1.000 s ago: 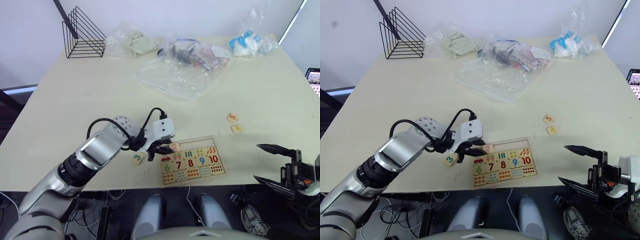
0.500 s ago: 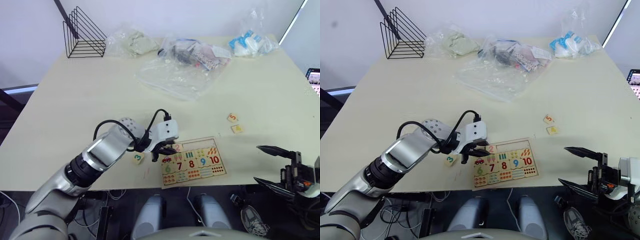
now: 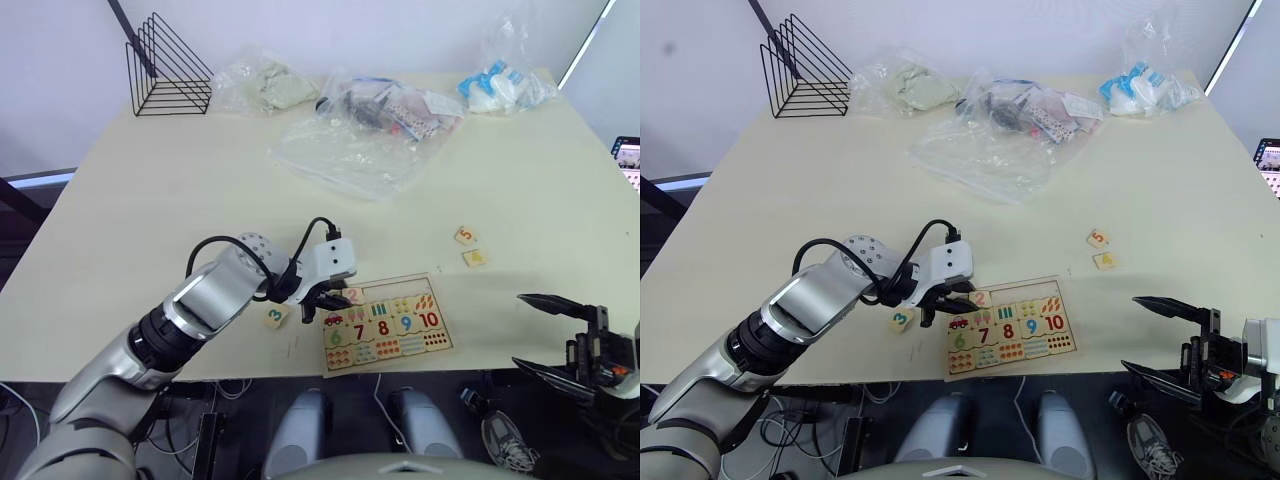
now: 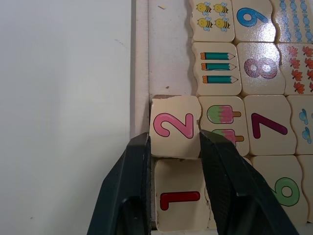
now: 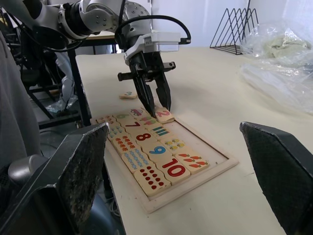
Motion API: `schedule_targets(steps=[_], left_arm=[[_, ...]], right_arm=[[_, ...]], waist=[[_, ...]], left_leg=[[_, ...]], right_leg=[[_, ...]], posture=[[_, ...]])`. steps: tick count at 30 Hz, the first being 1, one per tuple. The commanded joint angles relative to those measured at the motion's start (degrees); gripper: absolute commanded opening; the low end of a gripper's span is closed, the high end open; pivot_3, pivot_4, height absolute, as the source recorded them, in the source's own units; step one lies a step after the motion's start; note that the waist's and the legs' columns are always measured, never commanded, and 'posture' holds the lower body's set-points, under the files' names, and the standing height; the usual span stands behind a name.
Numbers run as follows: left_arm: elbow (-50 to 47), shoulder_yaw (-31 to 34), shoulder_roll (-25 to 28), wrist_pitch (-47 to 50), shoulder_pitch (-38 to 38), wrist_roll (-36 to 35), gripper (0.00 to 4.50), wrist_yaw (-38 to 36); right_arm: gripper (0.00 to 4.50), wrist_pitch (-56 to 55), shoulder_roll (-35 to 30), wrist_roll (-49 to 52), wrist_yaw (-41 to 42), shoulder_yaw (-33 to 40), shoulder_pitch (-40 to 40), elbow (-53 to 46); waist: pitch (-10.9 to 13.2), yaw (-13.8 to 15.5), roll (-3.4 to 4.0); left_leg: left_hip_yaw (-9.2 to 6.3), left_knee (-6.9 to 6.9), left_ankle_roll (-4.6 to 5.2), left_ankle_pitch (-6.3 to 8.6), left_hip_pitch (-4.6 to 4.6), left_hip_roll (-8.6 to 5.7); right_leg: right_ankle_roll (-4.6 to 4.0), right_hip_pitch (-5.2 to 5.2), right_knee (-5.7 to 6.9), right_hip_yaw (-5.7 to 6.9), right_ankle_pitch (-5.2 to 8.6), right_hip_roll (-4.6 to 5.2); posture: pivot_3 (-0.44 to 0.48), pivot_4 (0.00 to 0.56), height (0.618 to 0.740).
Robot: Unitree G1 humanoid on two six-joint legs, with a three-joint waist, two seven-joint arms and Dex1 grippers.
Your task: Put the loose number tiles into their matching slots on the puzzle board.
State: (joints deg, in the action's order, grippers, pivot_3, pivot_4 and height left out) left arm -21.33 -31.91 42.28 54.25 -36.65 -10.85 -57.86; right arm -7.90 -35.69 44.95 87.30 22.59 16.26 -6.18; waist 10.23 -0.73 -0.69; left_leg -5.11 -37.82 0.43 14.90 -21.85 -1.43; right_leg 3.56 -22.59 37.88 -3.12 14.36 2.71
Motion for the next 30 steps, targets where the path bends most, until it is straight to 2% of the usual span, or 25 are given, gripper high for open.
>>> schedule_targets(steps=[1,11,13,16,18,19,30], left_arm=[[-2.48,1.29,0.41,0.28,-0.78,-0.62,0.99,-0.47],[-2.58,1.32,0.47,1.01,-1.04,-1.2,0.99,-0.54],[-2.43,1.34,0.39,1.05,-1.15,-1.15,2.02,-0.44],[-2.36,1.36,0.28,0.96,-1.25,-0.93,3.22,-0.18],[-2.34,1.32,0.26,0.93,-1.37,-0.73,4.3,0.04],[-2.32,1.28,0.29,0.78,-1.44,-0.58,4.41,0.13],[0.39,6.98,-0.4,-2.29,-2.57,-4.86,4.41,-2.58]], right_arm=[[4.5,-1.01,0.01,0.6,0.83,2.04,0.26,-0.33],[4.5,-0.35,-0.1,0.34,0.08,1.97,0.08,-1.28],[4.5,-0.36,-0.13,0.33,0.1,1.97,0.11,-1.22],[4.5,-0.33,-0.2,0.31,0.14,1.98,0.1,-1.11],[4.5,-0.22,-0.28,0.28,0.05,1.98,0.07,-1.19],[4.5,-0.13,-0.31,0.27,-0.05,1.97,0.08,-1.3],[4.5,0.09,-0.21,0.17,-0.77,1.91,0.03,-1.85]], waist=[[0.0,0.0,0.0],[0.0,0.0,0.0],[0.0,0.01,0.0],[0.0,0.0,0.0],[0.0,0.0,0.0],[0.0,0.0,0.0],[0.0,0.0,0.0]], left_leg=[[0.0,0.0,0.0,0.0,0.0,0.0],[0.0,0.0,0.0,0.0,0.0,0.0],[0.0,0.0,0.0,0.0,0.0,0.0],[0.0,0.0,0.0,0.0,0.0,0.0],[0.0,0.0,0.0,0.0,0.0,0.0],[0.0,0.0,0.0,0.0,0.0,0.0],[0.0,0.0,0.0,0.0,0.0,0.0]], right_leg=[[0.0,0.0,0.0,0.0,0.0,0.0],[0.0,0.0,0.0,0.0,0.0,0.0],[0.0,0.0,0.0,0.0,0.0,0.0],[0.0,0.0,0.0,0.0,0.0,0.0],[0.0,0.0,0.0,0.0,0.0,0.0],[0.0,0.0,0.0,0.0,0.0,0.0],[0.0,0.0,0.0,0.0,0.0,0.0]], posture=[[0.0,0.15,0.74],[0.0,0.15,0.74],[0.0,0.15,0.74],[0.0,0.15,0.74],[0.0,0.15,0.74],[0.0,0.15,0.74],[0.0,0.15,0.74]])
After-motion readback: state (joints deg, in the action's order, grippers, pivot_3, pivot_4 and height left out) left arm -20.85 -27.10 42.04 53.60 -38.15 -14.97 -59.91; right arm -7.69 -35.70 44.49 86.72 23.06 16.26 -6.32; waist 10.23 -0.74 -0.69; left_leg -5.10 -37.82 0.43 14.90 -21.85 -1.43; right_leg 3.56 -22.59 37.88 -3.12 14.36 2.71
